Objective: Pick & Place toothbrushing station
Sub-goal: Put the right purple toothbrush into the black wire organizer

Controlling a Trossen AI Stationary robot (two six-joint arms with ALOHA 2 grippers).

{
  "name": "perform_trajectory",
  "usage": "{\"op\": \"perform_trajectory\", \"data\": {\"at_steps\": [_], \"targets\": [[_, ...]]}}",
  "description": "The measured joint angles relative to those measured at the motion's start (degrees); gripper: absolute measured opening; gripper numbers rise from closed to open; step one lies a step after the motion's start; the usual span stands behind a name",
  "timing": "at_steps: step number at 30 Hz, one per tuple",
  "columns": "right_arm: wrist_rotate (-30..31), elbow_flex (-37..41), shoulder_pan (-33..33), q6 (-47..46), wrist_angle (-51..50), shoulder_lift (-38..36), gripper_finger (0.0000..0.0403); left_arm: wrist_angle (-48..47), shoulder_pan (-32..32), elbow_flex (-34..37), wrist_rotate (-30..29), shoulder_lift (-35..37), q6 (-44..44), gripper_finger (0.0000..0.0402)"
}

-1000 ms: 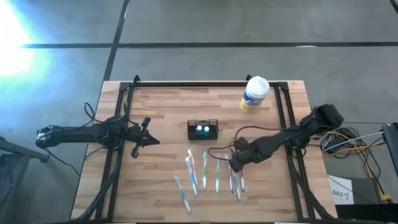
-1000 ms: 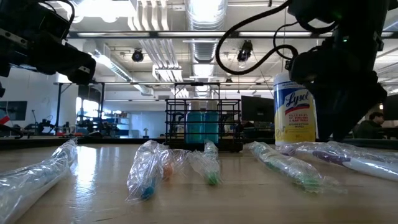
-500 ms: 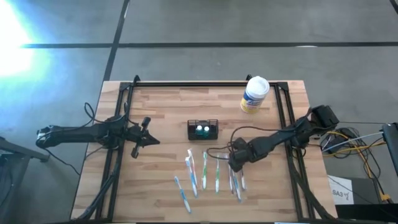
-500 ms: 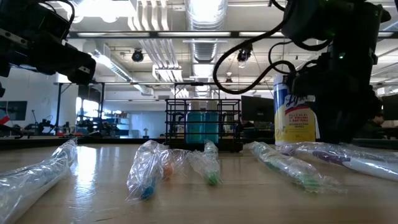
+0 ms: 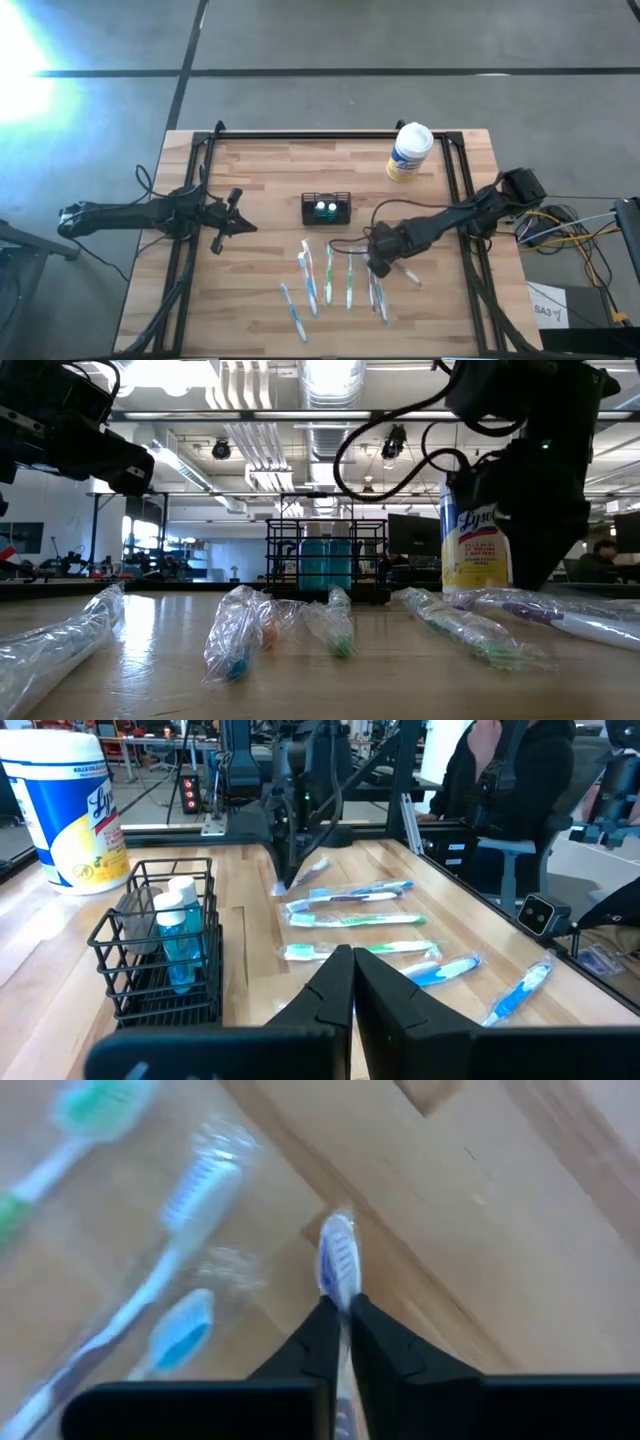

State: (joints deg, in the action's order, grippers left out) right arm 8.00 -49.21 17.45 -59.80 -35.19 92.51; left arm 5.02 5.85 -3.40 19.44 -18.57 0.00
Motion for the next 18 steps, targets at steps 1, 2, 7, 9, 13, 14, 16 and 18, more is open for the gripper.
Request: {"op": "perform_trajectory", "data": {"at_steps": [1, 2, 7, 9, 13, 14, 16, 18], "targets": [[0.7, 0.0, -0.1, 0.9, 0.5, -0.8, 0.0012, 0.0, 0.0, 0.0, 0.0, 0.0, 0.0, 0.0012], [1.5, 0.0, -0.2, 1.7, 1.2, -1.6, 0.0010, 0.0, 0.0, 0.0, 0.0, 0.0, 0.0, 0.0012], [6.3, -0.9, -1.1, 6.9, 3.9, -8.1, 0.0008, 0.2, 0.1, 0.0, 0.0, 0.0, 0.0, 0.0014], [9.1, -1.9, -1.2, 10.8, 5.7, -11.5, 0.0008, 0.5, 0.0, 0.0, 0.0, 0.0, 0.0, 0.0012], [14.5, -3.5, -1.4, 22.9, 15.0, -18.3, 0.0008, 0.5, 0.0, 0.0, -0.1, 0.0, -0.6, 0.0013], [15.0, -3.6, -1.6, 27.0, 18.6, -19.9, 0.0008, 0.5, 0.0, 0.0, -0.4, 0.0, -0.9, 0.0014], [15.1, -3.6, -2.2, 35.1, 26.8, -22.6, 0.0008, 0.5, 0.0, 0.0, -0.4, 0.0, -1.0, 0.0014], [14.5, -3.3, -3.1, 42.3, 34.1, -24.1, 0.0008, 0.6, 0.0, 0.0, -0.4, 0.0, -1.1, 0.0013]]}}
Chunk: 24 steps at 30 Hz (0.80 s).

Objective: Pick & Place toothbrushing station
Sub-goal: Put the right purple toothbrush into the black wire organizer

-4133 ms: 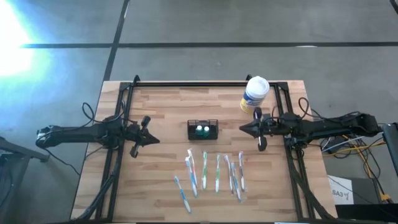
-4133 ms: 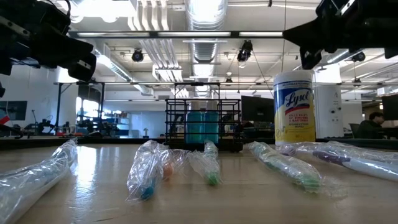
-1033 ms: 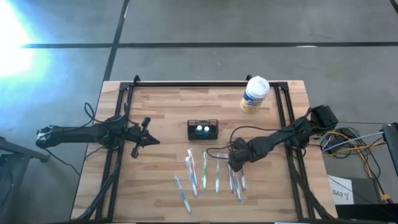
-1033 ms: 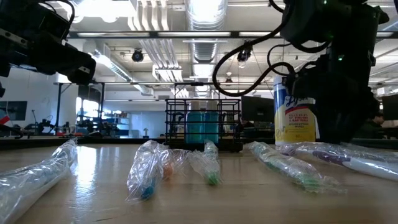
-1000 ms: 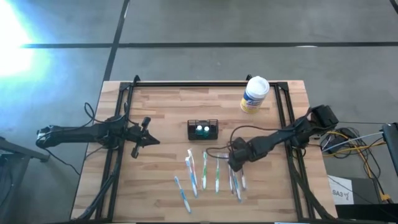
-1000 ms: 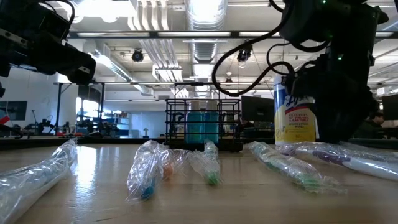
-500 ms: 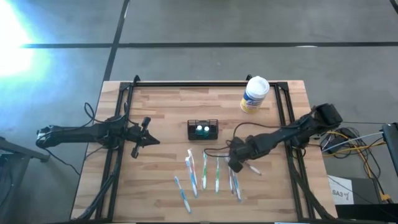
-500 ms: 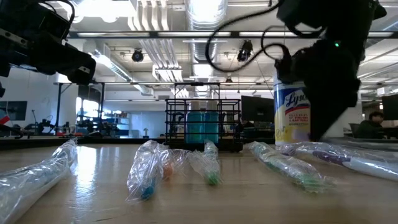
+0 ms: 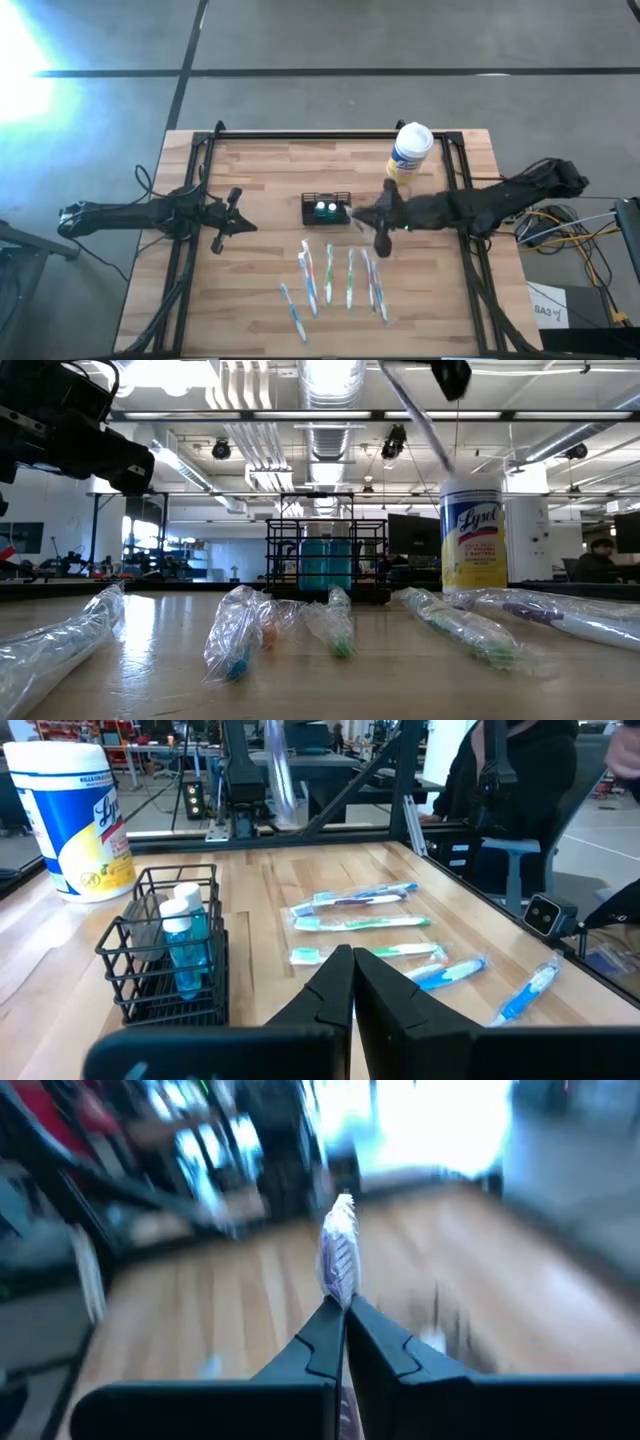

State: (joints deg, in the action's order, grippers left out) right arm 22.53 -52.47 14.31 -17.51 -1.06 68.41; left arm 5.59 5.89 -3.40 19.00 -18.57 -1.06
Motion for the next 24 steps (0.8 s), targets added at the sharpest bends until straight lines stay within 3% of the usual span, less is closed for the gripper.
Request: {"op": "perform_trajectory", "data": {"at_steps": [6, 13, 20, 24], "targets": [[-0.5, 1.5, -3.9, 16.6, 13.5, 0.0, 0.0008, 0.4, 0.0, 0.0, -0.6, 0.0, -0.3, 0.0013], [-2.3, 11.0, -12.4, 24.2, 35.2, 3.8, 0.0008, 0.4, 0.0, 0.0, -1.2, 0.0, -0.3, 0.0012], [-10.1, 23.4, -20.8, 21.0, 60.6, 8.4, 0.0008, 0.4, 0.0, 0.0, -1.2, 0.0, 0.8, 0.0014], [-10.9, 26.3, -21.9, 19.5, 64.0, 9.3, 0.0008, 0.4, 0.0, 0.0, -1.7, 0.0, 1.0, 0.0014]]}}
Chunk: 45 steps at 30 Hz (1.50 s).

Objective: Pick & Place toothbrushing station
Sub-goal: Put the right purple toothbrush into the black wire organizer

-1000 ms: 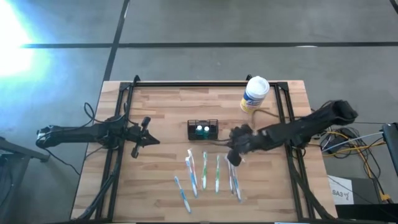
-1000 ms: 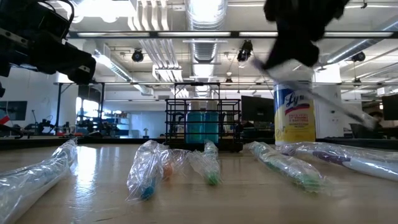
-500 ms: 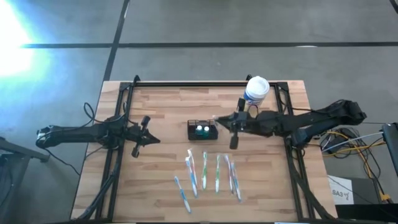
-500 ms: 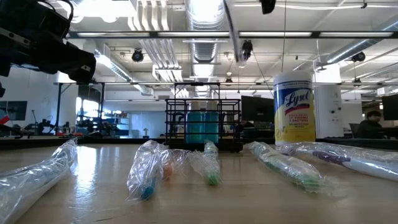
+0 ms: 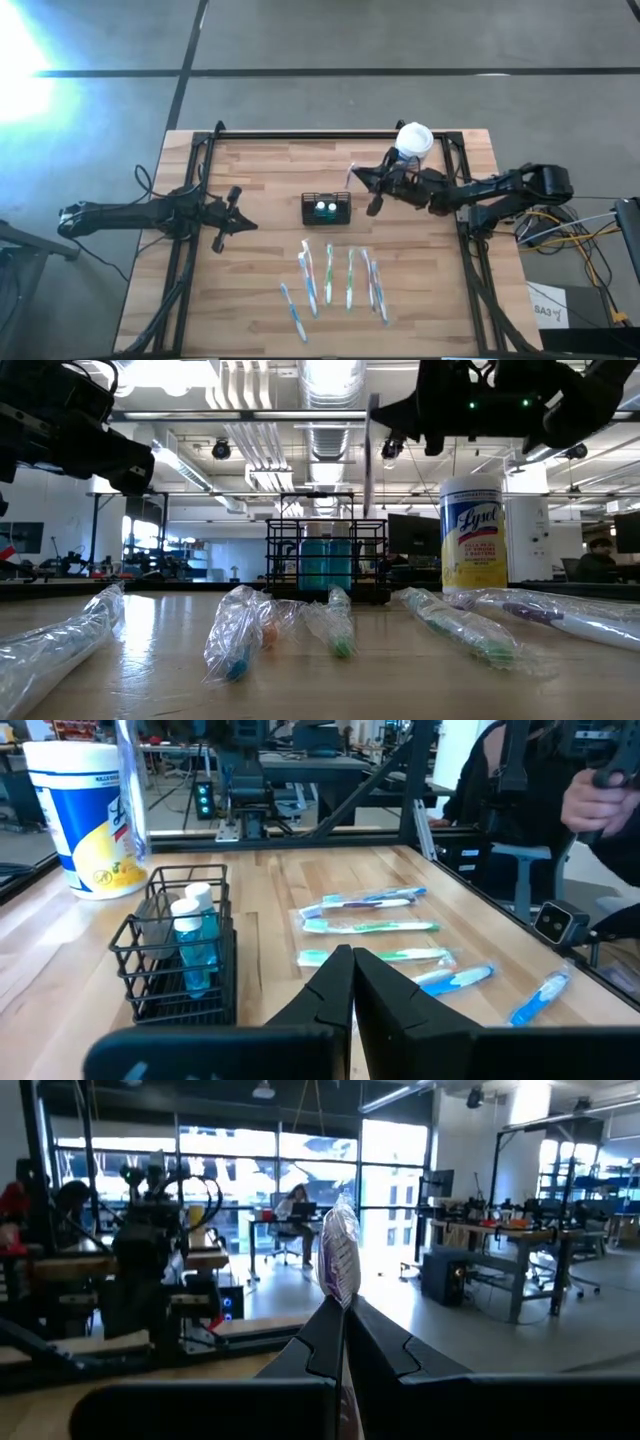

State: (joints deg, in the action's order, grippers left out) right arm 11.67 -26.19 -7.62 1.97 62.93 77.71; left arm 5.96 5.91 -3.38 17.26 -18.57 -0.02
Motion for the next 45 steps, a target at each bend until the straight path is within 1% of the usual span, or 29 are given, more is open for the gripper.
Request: {"op": "perform_trajectory", "data": {"at_steps": [4, 7, 12, 14, 18, 22, 32, 39, 45], "targets": [[-0.9, 0.2, 0.2, 1.4, 0.7, -1.6, 0.0008, 0.0, 0.0, 0.0, -2.2, 0.0, 0.2, 0.0014], [-3.3, -0.4, 0.2, 1.2, 0.5, -2.7, 0.0008, 0.0, 0.0, 0.0, -3.3, 0.0, 0.4, 0.0014], [-4.3, -0.8, 0.3, -1.6, -1.7, -2.5, 0.0008, 0.0, 0.0, 0.0, -4.0, 0.0, 1.2, 0.0014], [-4.2, -0.8, 0.2, -2.8, -3.1, -1.0, 0.0008, 0.0, 0.0, 0.0, -4.0, 0.0, 1.5, 0.0014], [-4.2, -0.7, 0.3, -3.8, -2.5, 2.2, 0.0008, 0.0, 0.0, 0.0, -4.2, 0.0, 2.3, 0.0014], [-1.2, -0.7, 0.3, -3.7, -2.4, 5.4, 0.0008, 0.0, 0.0, 0.0, -4.1, 0.0, 3.2, 0.0014], [0.5, -0.7, 0.4, -3.8, 1.1, 13.4, 0.0008, 0.0, 0.0, 0.0, -4.1, 0.0, 3.1, 0.0014], [0.5, -0.7, 0.5, -3.8, 2.2, 16.3, 0.0008, 0.0, 0.0, 0.0, -4.1, 0.0, 3.1, 0.0014], [0.5, -0.7, 0.5, -3.5, 1.3, 16.8, 0.0008, -0.1, 0.0, 0.0, -4.1, 0.0, 3.1, 0.0014]]}}
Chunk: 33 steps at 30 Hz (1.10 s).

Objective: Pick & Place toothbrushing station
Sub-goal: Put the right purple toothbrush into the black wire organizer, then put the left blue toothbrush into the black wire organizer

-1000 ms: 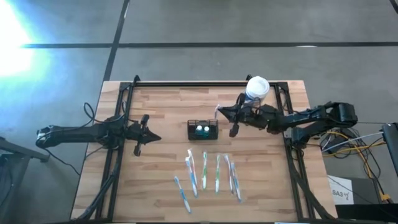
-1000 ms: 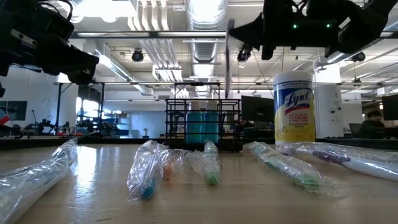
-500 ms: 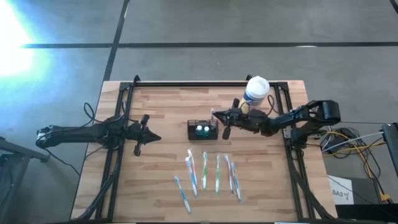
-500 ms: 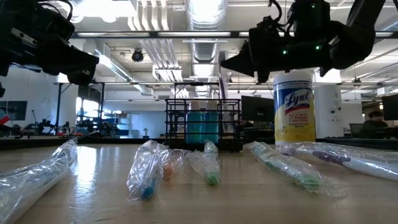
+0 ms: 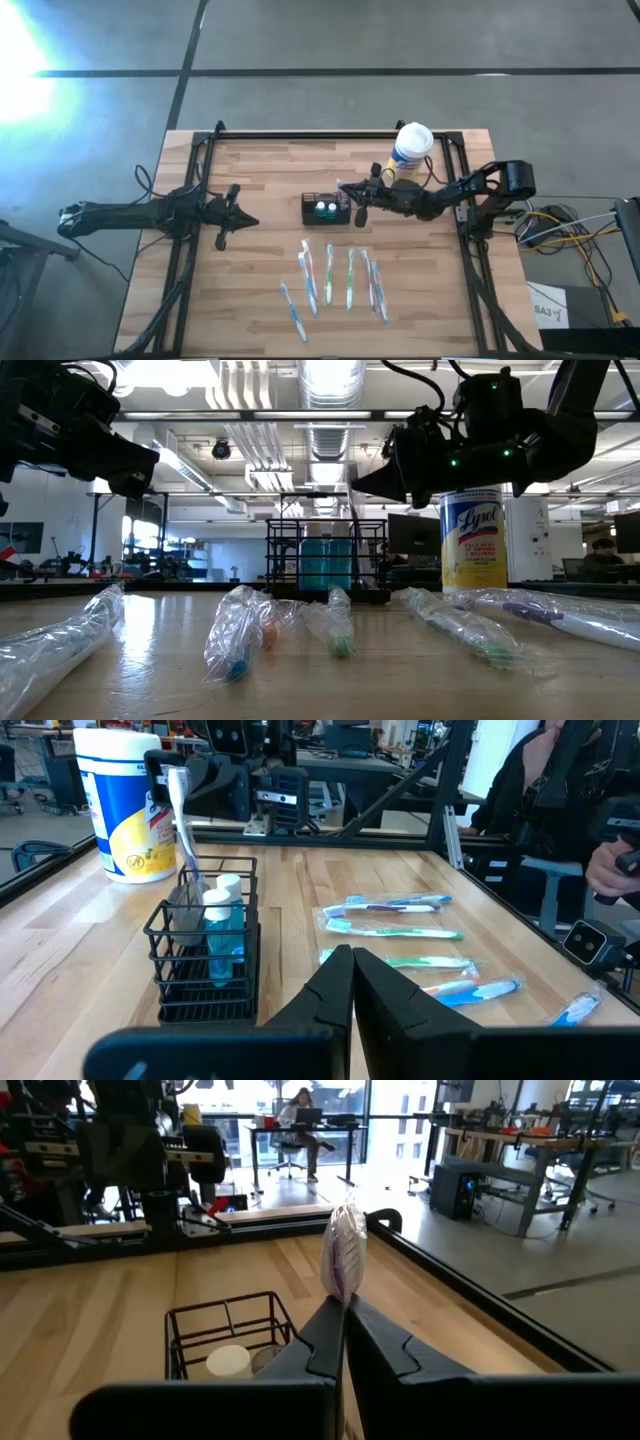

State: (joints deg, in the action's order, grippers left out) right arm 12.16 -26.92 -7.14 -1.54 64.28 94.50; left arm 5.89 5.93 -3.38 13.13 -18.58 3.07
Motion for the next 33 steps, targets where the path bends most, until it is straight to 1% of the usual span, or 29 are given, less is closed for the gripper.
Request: {"op": "perform_trajectory", "data": {"at_steps": [4, 7, 13, 17, 21, 26, 33], "targets": [[0.0, 0.0, 0.1, -0.6, -1.1, -1.0, 0.0009, 0.0, 0.0, 0.0, -0.1, 0.0, -0.3, 0.0014], [-0.2, 0.0, 0.3, -0.9, -2.1, -2.5, 0.0023, 0.0, 0.0, 0.0, -0.4, 0.0, -0.4, 0.0014], [-0.2, 0.1, 0.4, -3.2, -6.2, -6.1, 0.0087, 0.1, 0.0, 0.0, -0.5, 0.0, 0.0, 0.0014], [-0.2, 0.0, 0.5, -5.3, -10.9, -9.6, 0.0132, 0.1, 0.0, 0.0, -0.6, 0.0, 1.4, 0.0014], [-0.1, 0.0, 0.5, -6.3, -16.8, -14.1, 0.0162, 0.0, 0.0, 0.0, -0.6, 0.0, 2.4, 0.0014], [0.0, 0.0, 1.6, -6.5, -24.0, -22.3, 0.0173, 0.1, 0.0, 0.0, -0.6, 0.0, 3.0, 0.0014], [0.0, 0.0, 6.2, -9.4, -35.4, -33.8, 0.0166, 0.0, 0.0, 0.0, -0.6, 0.0, 3.0, 0.0014]]}}
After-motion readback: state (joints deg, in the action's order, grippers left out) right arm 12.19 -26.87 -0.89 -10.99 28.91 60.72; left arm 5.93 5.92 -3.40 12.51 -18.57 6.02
